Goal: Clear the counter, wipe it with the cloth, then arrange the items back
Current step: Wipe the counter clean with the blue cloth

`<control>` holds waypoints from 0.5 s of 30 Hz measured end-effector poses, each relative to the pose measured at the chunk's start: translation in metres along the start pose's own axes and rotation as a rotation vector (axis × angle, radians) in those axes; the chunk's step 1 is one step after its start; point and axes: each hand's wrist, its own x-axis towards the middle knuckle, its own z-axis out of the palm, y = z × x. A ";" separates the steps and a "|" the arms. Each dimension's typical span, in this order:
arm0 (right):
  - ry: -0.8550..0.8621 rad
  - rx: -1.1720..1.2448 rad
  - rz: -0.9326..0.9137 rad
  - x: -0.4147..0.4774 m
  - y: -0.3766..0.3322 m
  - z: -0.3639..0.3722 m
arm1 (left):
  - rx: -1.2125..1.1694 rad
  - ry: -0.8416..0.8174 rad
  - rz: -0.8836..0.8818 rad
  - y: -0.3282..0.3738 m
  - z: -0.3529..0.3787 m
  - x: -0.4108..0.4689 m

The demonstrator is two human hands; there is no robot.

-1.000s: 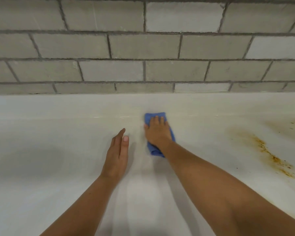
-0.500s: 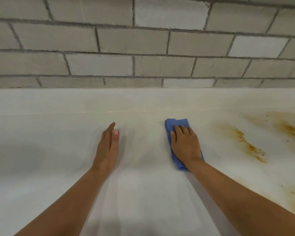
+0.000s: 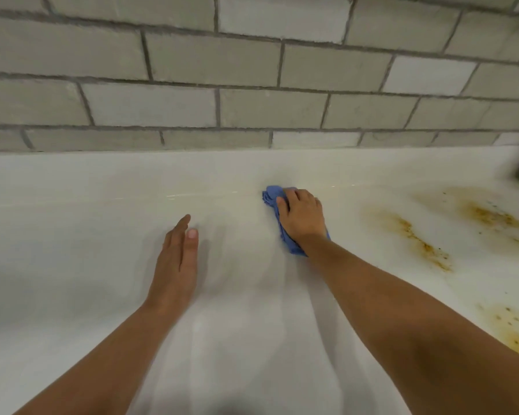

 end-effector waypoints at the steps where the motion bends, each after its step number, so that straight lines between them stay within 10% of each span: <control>1: -0.024 -0.004 -0.003 -0.011 0.000 -0.002 | -0.006 -0.007 0.001 0.000 0.000 0.000; 11: -0.309 0.055 0.045 -0.250 -0.044 -0.073 | -0.006 -0.085 0.052 0.010 -0.008 -0.010; 15: -0.047 0.453 0.256 -0.271 -0.052 -0.087 | -0.058 -0.218 0.108 0.040 0.005 -0.051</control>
